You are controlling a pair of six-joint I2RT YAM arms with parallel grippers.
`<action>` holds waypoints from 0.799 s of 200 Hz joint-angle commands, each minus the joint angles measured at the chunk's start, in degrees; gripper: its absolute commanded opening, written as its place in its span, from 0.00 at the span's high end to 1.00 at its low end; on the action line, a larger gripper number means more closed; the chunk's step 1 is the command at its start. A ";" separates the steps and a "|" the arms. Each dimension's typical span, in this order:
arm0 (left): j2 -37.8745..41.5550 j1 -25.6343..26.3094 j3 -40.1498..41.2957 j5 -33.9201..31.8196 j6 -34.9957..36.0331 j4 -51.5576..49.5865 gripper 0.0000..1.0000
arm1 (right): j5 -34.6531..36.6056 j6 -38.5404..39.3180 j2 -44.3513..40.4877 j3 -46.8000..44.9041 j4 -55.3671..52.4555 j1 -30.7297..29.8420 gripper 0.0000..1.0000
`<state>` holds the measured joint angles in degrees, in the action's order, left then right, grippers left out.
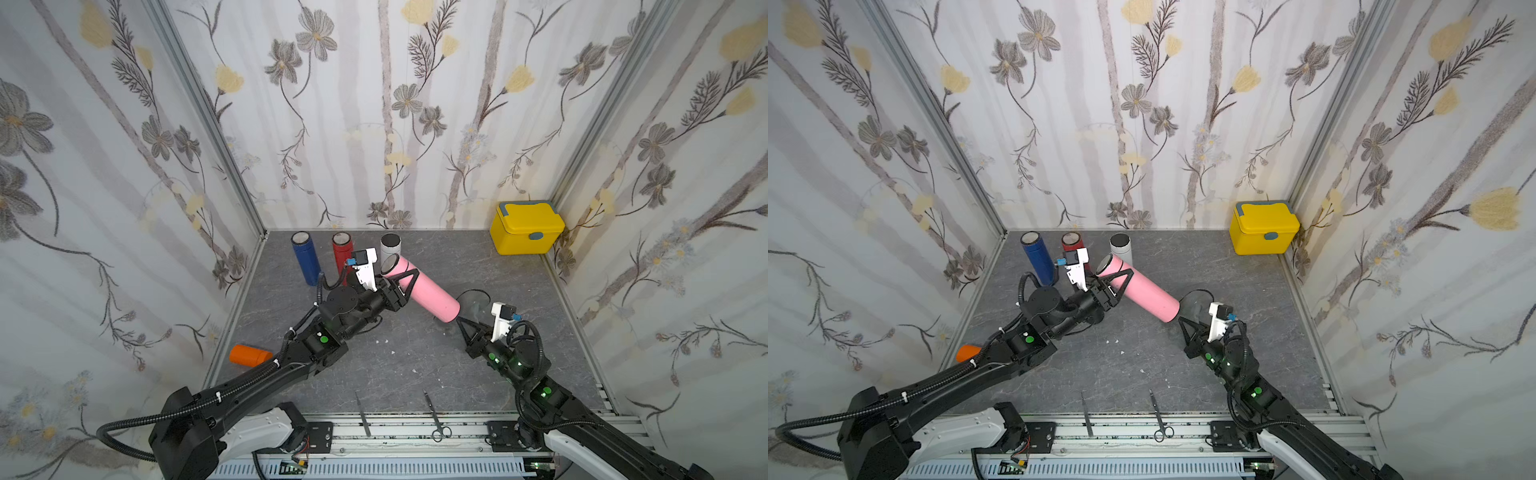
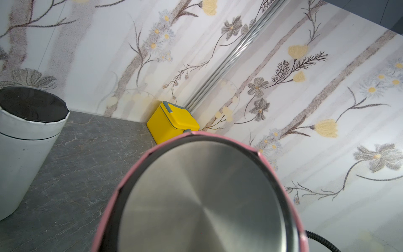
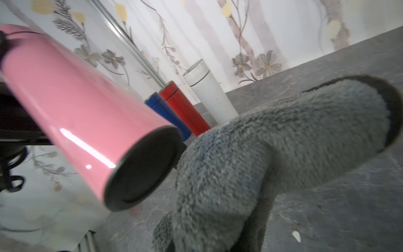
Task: Wipe the surface of the thermos
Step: Wipe the dirt from the surface of the thermos.
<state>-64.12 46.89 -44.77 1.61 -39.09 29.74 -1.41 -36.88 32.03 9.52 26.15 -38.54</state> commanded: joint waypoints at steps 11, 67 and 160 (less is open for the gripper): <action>-1.47 -0.06 -0.01 -2.18 3.06 4.45 1.00 | -13.56 -1.26 -2.23 2.10 7.08 0.04 1.00; -4.50 -0.06 -0.04 -5.16 6.32 2.10 1.00 | -13.72 2.02 -18.19 3.03 -3.62 0.02 1.00; -24.93 0.78 -20.78 -17.57 17.61 -9.94 1.00 | 6.66 2.80 -10.51 7.98 -15.68 0.57 1.00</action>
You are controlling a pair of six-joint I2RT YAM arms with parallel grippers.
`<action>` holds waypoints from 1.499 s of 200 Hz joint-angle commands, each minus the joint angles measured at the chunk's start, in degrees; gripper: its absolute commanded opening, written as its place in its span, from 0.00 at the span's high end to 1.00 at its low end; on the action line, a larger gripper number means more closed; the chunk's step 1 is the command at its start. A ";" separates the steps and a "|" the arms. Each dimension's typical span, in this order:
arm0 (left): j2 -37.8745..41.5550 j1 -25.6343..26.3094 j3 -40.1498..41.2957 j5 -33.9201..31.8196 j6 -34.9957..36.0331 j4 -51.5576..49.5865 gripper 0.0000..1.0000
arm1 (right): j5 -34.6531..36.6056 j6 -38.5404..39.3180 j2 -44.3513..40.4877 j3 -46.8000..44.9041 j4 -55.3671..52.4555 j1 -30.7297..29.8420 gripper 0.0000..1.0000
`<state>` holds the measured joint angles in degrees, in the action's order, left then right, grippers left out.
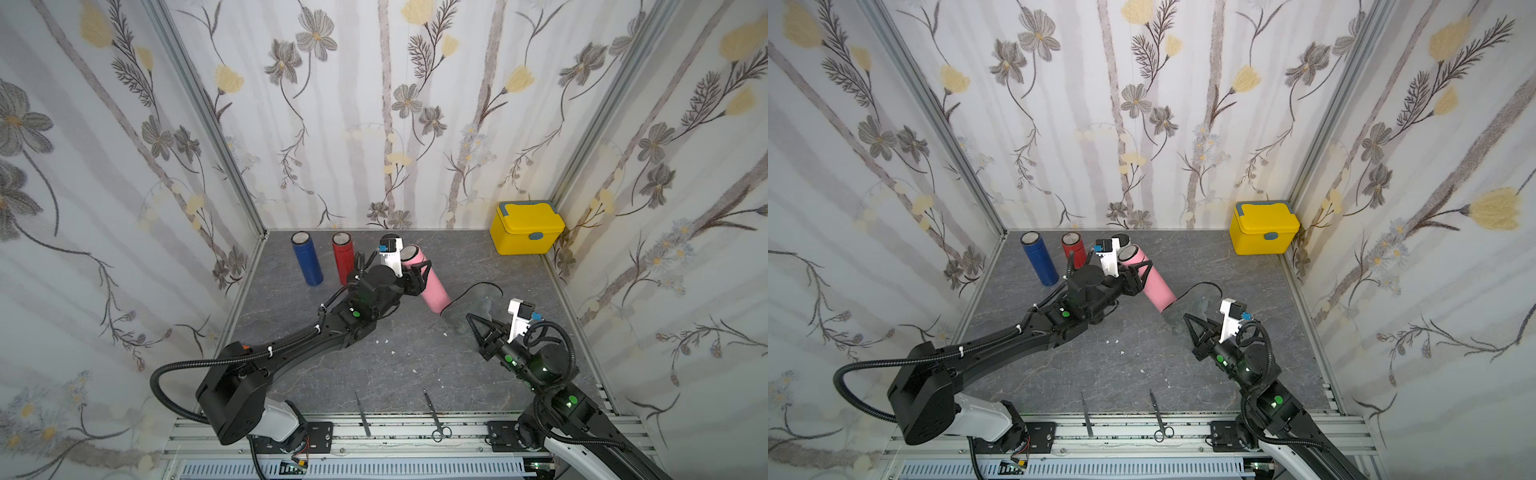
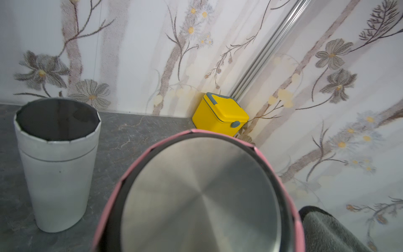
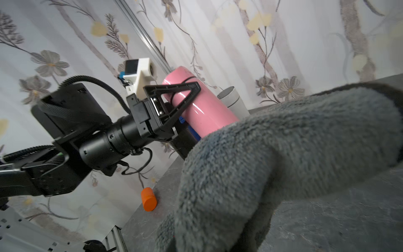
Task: Wipe the surface of the thermos
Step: Wipe the dirt from the surface of the thermos, then place the thermos at the center of the board.
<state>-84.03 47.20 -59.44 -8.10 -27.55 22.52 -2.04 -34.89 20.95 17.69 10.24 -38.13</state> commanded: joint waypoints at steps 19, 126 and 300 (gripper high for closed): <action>-11.15 0.73 -11.50 -11.00 8.47 -4.00 1.00 | 10.96 2.00 -1.14 -1.56 1.49 0.56 1.00; -30.53 3.05 -20.24 -18.75 18.10 8.83 1.00 | 10.72 2.42 -5.59 -4.94 -1.80 2.70 1.00; -23.31 6.71 -16.21 -21.87 22.54 6.80 0.00 | 8.92 2.38 -2.94 -2.34 -0.92 3.31 1.00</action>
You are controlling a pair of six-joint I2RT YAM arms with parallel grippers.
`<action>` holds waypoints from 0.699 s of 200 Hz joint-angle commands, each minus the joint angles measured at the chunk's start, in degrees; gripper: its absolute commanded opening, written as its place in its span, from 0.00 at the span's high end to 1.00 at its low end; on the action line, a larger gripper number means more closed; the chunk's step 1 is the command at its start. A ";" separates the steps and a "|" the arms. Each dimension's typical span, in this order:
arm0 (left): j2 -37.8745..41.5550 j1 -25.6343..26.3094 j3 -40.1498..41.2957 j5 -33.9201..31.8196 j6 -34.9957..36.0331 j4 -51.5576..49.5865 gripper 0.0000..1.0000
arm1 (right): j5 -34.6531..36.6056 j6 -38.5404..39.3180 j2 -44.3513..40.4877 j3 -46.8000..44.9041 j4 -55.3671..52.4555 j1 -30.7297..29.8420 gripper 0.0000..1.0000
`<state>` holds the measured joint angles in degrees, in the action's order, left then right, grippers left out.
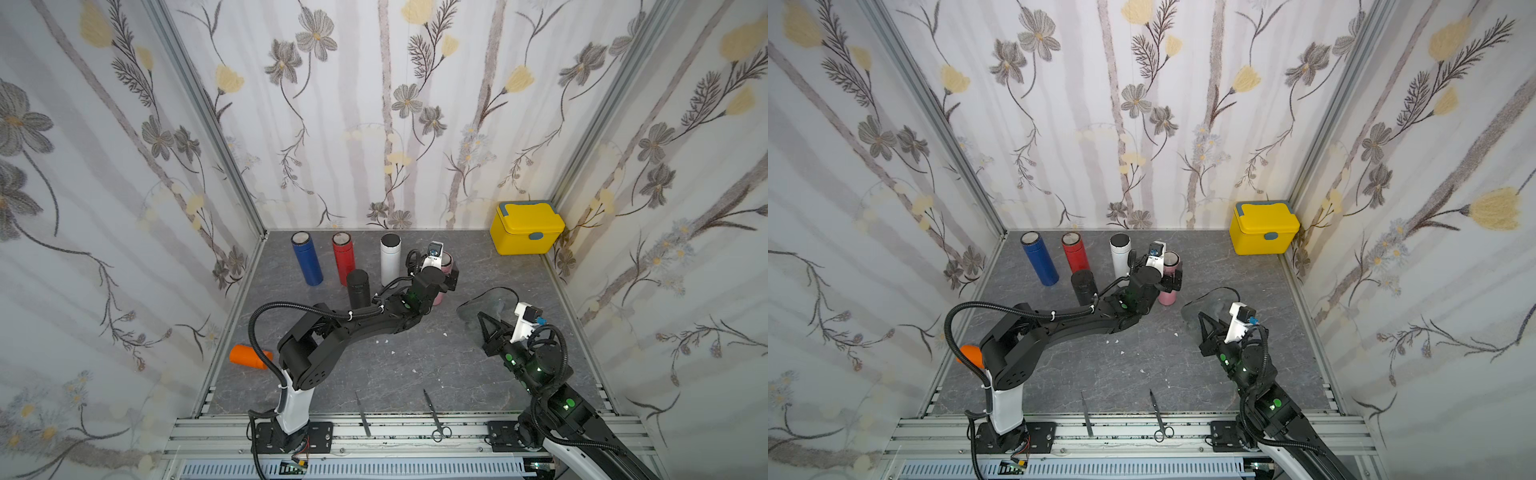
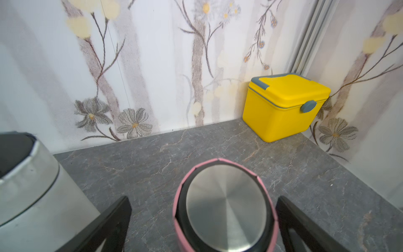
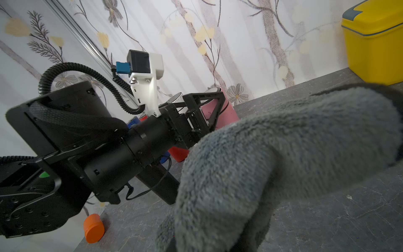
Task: Wipe the surface of the thermos
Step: Place the thermos at the center of the board, then pick up the thermos from the center of the board.
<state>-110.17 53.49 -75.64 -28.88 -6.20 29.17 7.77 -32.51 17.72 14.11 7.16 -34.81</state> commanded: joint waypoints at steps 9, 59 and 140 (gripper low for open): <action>4.51 0.68 -0.33 -1.12 1.09 -1.67 0.00 | -1.21 -0.14 0.59 1.66 2.20 -0.04 1.00; 19.45 1.00 -0.54 -6.50 -8.58 -23.19 0.00 | -4.69 -1.72 6.43 6.11 0.62 -0.07 1.00; 46.33 -2.06 16.88 -10.53 -14.08 -37.37 0.00 | -11.32 -2.59 15.78 10.46 2.86 -0.16 1.00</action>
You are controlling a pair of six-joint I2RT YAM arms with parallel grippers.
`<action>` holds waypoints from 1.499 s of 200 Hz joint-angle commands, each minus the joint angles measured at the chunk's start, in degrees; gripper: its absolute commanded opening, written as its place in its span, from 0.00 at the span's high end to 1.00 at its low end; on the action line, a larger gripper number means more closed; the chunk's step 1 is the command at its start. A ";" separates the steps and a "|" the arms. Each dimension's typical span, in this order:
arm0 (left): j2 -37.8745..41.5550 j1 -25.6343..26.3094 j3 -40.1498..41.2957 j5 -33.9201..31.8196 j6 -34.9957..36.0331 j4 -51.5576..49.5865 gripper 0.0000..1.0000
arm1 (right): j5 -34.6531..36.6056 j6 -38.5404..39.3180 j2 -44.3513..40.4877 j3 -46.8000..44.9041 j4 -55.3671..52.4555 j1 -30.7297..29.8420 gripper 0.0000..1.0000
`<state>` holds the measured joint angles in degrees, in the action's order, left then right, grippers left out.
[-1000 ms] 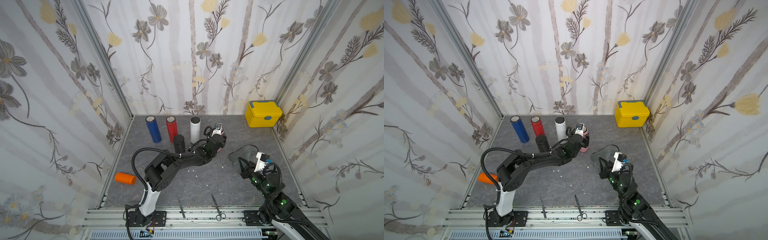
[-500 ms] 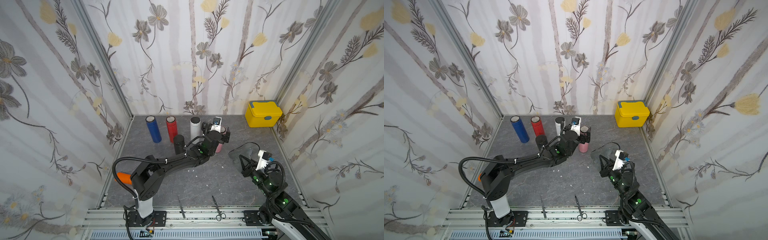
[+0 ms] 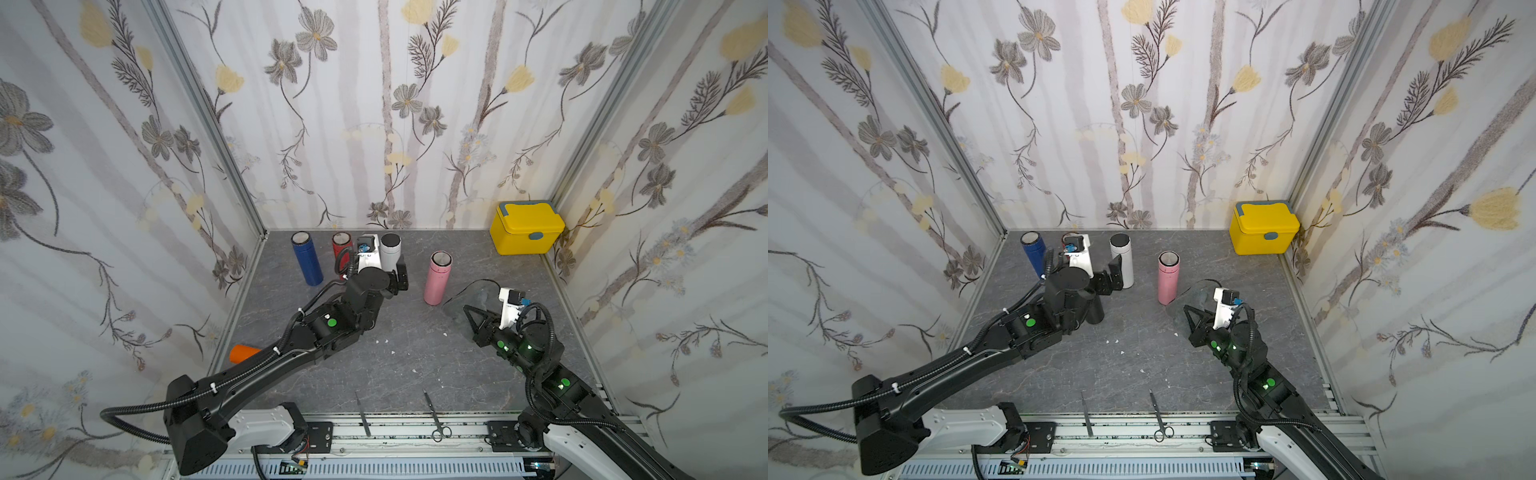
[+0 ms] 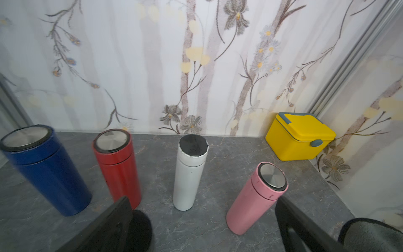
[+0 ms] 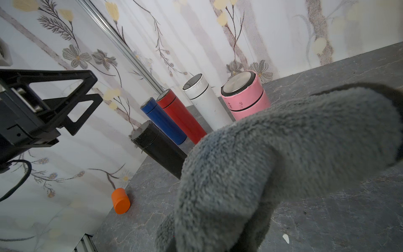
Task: Wipe the surface of the thermos
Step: Pick up the thermos from the center of the board.
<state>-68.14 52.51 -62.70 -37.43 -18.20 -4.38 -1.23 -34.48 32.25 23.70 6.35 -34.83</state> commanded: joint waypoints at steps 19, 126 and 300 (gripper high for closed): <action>7.98 -2.79 7.76 -2.21 -3.48 -4.18 0.00 | -3.43 -1.48 2.82 0.86 4.57 -0.15 1.00; 16.18 -8.67 24.74 5.30 -0.07 9.94 0.00 | -11.82 -2.60 16.90 11.74 12.10 -1.29 1.00; 1.84 -15.65 34.44 14.69 7.19 38.29 0.00 | -18.48 -1.46 40.47 34.47 14.20 -5.00 1.00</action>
<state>-64.73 37.34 -27.53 -23.00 -12.73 29.45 -18.02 -36.36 71.31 56.69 17.12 -39.42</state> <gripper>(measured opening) 0.998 0.106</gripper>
